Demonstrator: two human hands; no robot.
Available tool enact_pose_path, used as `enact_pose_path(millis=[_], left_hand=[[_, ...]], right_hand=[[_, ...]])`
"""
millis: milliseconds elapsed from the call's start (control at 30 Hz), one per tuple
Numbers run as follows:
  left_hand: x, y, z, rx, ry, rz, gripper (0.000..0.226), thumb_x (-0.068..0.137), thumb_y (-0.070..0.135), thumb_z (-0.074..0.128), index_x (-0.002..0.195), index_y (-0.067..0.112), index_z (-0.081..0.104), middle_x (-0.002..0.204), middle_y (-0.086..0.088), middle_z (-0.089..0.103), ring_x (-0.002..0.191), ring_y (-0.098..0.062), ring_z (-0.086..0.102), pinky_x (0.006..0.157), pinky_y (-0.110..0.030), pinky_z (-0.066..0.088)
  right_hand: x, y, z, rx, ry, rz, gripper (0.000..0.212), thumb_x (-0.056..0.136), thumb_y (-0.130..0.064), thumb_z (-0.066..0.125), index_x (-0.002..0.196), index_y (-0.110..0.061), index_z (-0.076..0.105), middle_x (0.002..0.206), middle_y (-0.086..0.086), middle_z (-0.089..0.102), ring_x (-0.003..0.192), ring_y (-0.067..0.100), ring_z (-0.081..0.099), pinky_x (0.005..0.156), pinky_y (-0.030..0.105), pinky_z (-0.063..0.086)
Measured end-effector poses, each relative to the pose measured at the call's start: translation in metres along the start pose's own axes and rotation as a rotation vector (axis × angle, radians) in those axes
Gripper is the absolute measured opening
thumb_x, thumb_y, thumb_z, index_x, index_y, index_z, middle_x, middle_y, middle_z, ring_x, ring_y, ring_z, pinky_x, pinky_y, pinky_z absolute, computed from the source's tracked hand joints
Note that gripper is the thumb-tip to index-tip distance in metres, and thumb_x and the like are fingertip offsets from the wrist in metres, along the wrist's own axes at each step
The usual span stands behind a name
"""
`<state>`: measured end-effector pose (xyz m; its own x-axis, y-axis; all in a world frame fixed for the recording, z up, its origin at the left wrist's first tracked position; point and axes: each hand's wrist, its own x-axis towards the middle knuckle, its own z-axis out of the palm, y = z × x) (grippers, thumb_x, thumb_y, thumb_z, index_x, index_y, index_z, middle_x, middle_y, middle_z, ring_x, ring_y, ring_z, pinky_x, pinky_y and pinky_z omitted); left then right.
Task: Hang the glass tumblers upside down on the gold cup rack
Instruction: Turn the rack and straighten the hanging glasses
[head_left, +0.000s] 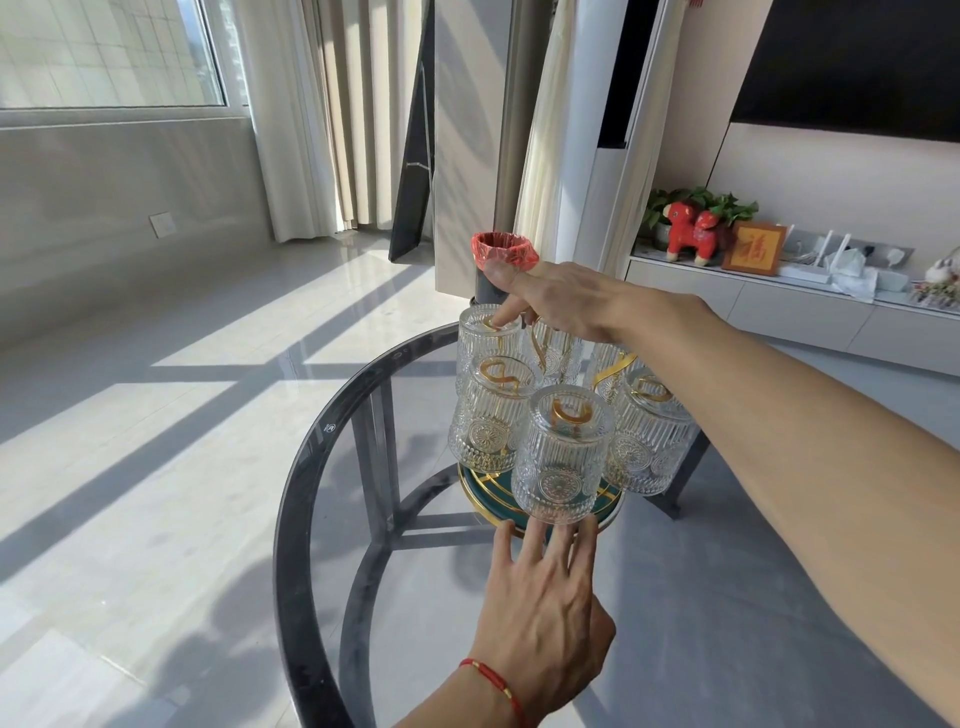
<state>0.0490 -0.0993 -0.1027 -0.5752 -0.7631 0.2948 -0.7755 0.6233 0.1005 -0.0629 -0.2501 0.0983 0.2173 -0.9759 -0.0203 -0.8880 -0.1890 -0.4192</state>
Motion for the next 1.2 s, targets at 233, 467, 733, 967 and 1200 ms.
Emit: enact_pose_path(millis=[233, 467, 733, 967, 1200], left_hand=[[0.000, -0.002, 0.004, -0.007, 0.027, 0.010, 0.070, 0.077, 0.038, 0.055, 0.141, 0.009, 0.051, 0.136, -0.011, 0.057, 0.117, -0.034, 0.053, 0.097, -0.053, 0.049], [-0.001, -0.001, 0.004, -0.003, 0.021, 0.011, 0.071, 0.076, 0.039, 0.057, 0.140, 0.009, 0.053, 0.135, -0.012, 0.058, 0.118, -0.036, 0.054, 0.097, -0.054, 0.050], [0.000, 0.000, 0.002, -0.035, -0.004, 0.004, 0.068, 0.077, 0.035, 0.055, 0.141, 0.014, 0.051, 0.135, -0.008, 0.057, 0.117, -0.034, 0.053, 0.098, -0.052, 0.047], [-0.001, 0.000, 0.001, -0.051, 0.036, 0.019, 0.051, 0.071, 0.031, 0.061, 0.120, 0.015, 0.061, 0.119, -0.008, 0.062, 0.106, -0.034, 0.056, 0.088, -0.049, 0.051], [-0.001, 0.000, -0.001, -0.056, 0.050, 0.018, 0.051, 0.070, 0.030, 0.062, 0.119, 0.015, 0.062, 0.116, -0.008, 0.063, 0.104, -0.033, 0.058, 0.089, -0.049, 0.052]], right_hand=[[-0.004, 0.006, -0.003, 0.073, 0.157, -0.102, 0.073, 0.106, -0.063, 0.025, 0.113, -0.015, 0.080, 0.094, -0.013, 0.070, 0.090, 0.000, 0.063, 0.078, 0.025, 0.041], [-0.068, -0.003, 0.000, -0.117, 0.582, -0.369, 0.030, 0.102, -0.025, 0.052, 0.100, -0.011, 0.078, 0.097, 0.003, 0.074, 0.091, 0.019, 0.066, 0.083, 0.040, 0.053], [-0.117, -0.015, 0.062, -0.534, 0.218, -0.156, 0.066, 0.100, -0.056, 0.039, 0.160, -0.030, 0.029, 0.161, 0.006, 0.038, 0.148, 0.027, 0.030, 0.122, 0.048, 0.019], [-0.109, -0.023, 0.081, -0.558, 0.170, -0.070, 0.076, 0.097, -0.065, 0.029, 0.163, -0.029, 0.016, 0.163, 0.017, 0.032, 0.150, 0.033, 0.026, 0.122, 0.058, 0.013], [-0.107, -0.027, 0.081, -0.521, 0.188, -0.129, 0.078, 0.093, -0.059, 0.043, 0.162, -0.030, 0.020, 0.157, 0.012, 0.036, 0.150, 0.028, 0.027, 0.124, 0.061, 0.007]])
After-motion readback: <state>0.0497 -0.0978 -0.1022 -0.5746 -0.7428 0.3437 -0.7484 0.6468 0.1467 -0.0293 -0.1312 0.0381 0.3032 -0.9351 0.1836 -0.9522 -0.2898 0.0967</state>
